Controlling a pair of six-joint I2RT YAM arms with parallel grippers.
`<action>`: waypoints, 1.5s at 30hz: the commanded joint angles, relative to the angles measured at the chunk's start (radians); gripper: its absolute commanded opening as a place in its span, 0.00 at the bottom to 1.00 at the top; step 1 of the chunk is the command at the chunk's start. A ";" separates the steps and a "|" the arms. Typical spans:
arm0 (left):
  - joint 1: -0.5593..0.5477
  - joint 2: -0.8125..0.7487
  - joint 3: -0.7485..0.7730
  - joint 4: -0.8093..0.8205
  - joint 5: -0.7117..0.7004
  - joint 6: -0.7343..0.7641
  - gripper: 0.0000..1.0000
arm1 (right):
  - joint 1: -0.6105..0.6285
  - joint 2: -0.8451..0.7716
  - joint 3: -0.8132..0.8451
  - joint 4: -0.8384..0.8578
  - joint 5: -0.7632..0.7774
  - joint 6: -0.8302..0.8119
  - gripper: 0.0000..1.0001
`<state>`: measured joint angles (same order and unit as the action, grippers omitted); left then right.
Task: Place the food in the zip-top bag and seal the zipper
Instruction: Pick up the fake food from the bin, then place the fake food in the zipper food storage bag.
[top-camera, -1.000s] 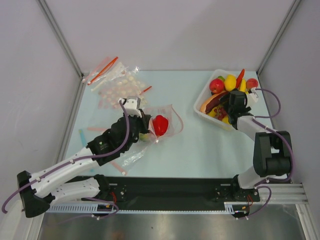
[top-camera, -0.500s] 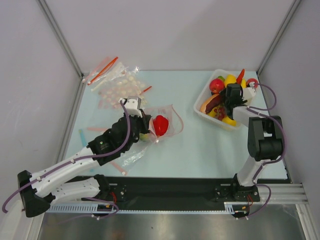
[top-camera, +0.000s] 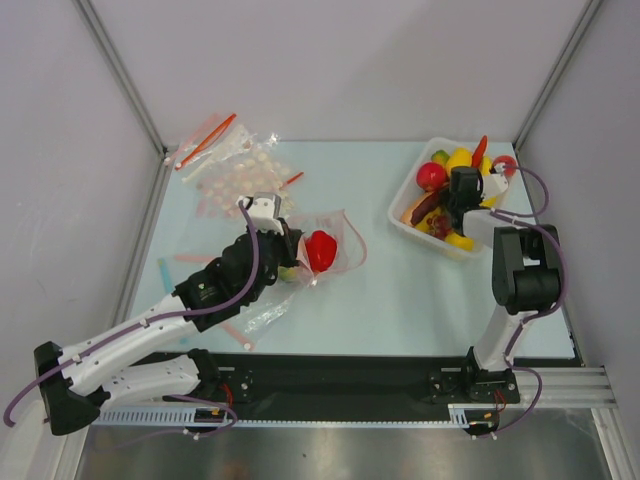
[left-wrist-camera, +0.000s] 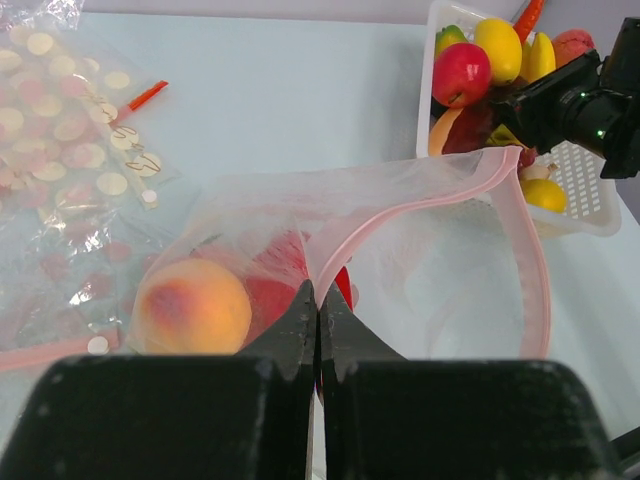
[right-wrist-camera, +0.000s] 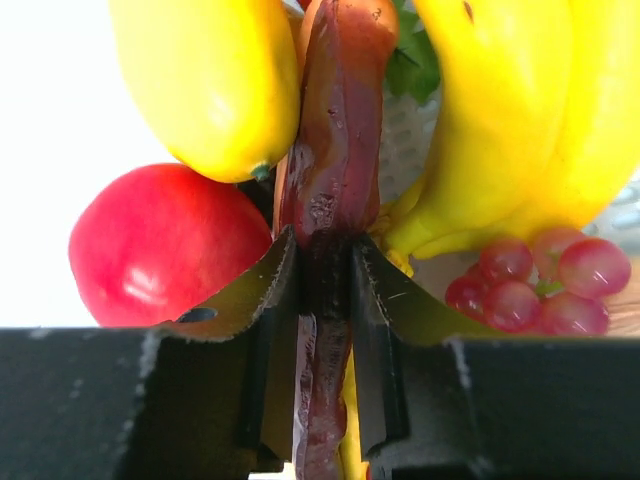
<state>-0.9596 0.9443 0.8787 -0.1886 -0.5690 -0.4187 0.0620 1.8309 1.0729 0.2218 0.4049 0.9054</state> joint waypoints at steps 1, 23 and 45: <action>0.004 -0.006 0.003 0.034 0.008 -0.015 0.00 | -0.005 -0.105 -0.028 0.030 0.028 -0.017 0.18; 0.004 -0.007 0.005 0.035 0.012 -0.015 0.00 | 0.002 -0.804 -0.333 -0.047 -0.299 -0.043 0.00; 0.001 0.082 0.058 0.043 0.225 -0.011 0.00 | 0.236 -1.228 -0.574 0.528 -0.544 -0.195 0.00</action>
<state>-0.9596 1.0183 0.8810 -0.1814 -0.4374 -0.4183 0.2714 0.6270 0.5209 0.5690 -0.0952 0.7387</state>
